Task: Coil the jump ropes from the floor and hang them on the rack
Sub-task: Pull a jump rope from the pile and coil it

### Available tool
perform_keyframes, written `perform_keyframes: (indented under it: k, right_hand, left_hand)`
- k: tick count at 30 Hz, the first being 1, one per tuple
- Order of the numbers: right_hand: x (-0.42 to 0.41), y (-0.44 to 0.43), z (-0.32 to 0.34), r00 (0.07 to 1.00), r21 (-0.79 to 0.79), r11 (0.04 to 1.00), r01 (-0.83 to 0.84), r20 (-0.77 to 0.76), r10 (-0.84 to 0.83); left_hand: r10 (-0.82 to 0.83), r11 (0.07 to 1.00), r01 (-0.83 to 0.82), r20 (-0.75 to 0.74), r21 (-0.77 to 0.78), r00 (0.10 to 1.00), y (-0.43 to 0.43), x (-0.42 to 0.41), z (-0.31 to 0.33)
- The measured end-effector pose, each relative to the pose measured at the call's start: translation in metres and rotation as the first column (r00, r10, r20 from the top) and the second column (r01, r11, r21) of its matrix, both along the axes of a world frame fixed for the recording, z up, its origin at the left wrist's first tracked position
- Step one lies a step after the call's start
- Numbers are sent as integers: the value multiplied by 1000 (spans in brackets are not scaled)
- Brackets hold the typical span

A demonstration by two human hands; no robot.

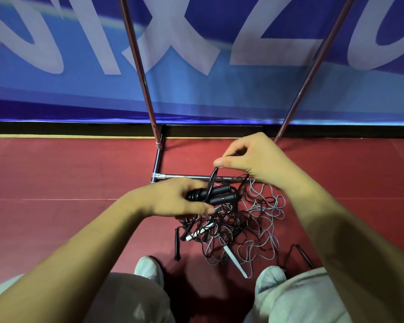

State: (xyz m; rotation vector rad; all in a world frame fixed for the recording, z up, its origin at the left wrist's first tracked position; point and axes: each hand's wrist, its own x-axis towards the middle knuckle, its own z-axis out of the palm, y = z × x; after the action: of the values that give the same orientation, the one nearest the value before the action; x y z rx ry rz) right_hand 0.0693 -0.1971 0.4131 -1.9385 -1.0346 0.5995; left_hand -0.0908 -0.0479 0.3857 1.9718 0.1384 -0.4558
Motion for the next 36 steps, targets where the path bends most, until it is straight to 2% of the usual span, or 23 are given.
perform_keyframes:
  k: [3,5,9,14,17,22,26,29,36]
  right_hand:
    - [5,-2,-4,994,1,1000,30,-102,-29]
    - [6,-1,-8,982,9,1000,22,-186,-20]
    - [8,1,-12,990,-59,998,-23,-137,15]
    - [4,1,-15,942,-40,994,-98,-324,80]
    - [0,3,-18,931,-30,992,-121,-349,103]
    - [5,2,-13,930,6,1000,5,-368,-2]
    - [6,0,-11,944,-55,995,-78,-326,56]
    - [7,0,-12,949,-83,994,-75,-312,46]
    - [9,-3,-10,956,-105,993,-50,-292,18]
  left_hand:
    - [22,968,-16,20,-252,1000,-3,-4,5]
    - [70,948,-47,63,-316,996,-3,-4,7]
    - [205,884,-125,133,-450,970,-3,-3,7]
    - [394,767,-254,121,-589,911,1,1,7]
    - [440,757,-300,113,-581,891,3,3,9]
    - [453,765,-324,108,-557,885,6,3,9]
    - [478,745,-308,151,-592,865,4,5,10]
    - [478,763,-317,162,-564,863,3,4,11]
    - [551,720,-402,113,-566,827,9,6,15]
